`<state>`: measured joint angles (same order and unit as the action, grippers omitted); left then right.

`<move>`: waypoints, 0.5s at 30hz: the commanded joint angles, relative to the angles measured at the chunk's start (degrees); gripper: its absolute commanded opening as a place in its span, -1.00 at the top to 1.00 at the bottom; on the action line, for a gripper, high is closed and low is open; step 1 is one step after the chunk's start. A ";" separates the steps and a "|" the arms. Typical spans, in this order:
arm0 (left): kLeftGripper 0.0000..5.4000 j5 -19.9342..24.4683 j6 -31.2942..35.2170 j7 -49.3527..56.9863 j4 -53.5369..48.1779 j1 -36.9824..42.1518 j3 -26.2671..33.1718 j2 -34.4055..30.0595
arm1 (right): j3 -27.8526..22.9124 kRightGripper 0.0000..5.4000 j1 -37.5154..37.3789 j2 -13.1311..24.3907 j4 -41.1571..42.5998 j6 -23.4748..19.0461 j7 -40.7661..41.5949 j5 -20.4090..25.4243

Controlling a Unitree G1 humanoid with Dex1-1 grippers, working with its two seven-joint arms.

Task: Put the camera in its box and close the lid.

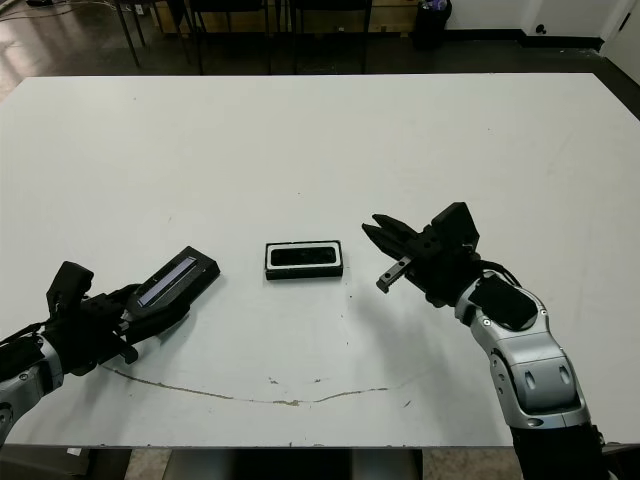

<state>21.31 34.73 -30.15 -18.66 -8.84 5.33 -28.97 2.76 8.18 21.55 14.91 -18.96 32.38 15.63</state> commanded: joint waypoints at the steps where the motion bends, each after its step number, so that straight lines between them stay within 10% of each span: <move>1: 0.33 0.02 2.67 0.06 -0.14 -1.26 -0.36 -0.67 | 0.17 1.00 0.14 0.22 -0.67 -1.33 -0.52 -0.45; 15: 0.33 -3.59 -3.90 -0.74 -2.99 10.52 -1.53 -2.48 | -1.10 1.00 1.19 0.21 -2.46 0.61 -0.56 -0.76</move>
<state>18.78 31.48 -29.86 -22.85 -0.24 4.88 -29.88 2.15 8.78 21.31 13.03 -17.28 32.24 14.84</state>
